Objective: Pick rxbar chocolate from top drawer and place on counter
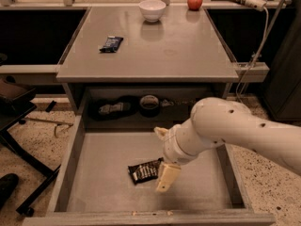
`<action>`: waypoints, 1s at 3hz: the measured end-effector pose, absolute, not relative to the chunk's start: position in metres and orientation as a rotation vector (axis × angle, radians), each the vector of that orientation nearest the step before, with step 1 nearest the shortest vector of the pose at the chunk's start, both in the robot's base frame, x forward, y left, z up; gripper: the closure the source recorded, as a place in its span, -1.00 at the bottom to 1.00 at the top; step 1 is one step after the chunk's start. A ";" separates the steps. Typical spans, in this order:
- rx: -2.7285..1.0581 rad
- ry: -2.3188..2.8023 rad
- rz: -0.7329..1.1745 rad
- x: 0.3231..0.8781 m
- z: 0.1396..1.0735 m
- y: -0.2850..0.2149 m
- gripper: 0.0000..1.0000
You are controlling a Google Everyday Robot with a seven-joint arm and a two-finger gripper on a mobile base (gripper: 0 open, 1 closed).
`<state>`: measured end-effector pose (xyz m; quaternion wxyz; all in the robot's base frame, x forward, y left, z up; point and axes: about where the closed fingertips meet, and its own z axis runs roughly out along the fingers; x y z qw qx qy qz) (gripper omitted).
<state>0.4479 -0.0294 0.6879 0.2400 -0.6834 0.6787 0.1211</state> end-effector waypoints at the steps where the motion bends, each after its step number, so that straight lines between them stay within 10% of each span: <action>1: -1.895 1.744 0.352 0.464 0.644 0.017 -1.00; 3: -1.899 1.775 0.357 0.466 0.637 0.016 -1.00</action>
Offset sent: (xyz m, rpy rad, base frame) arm 0.0161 0.0643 -0.0694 0.0735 -0.0495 0.0998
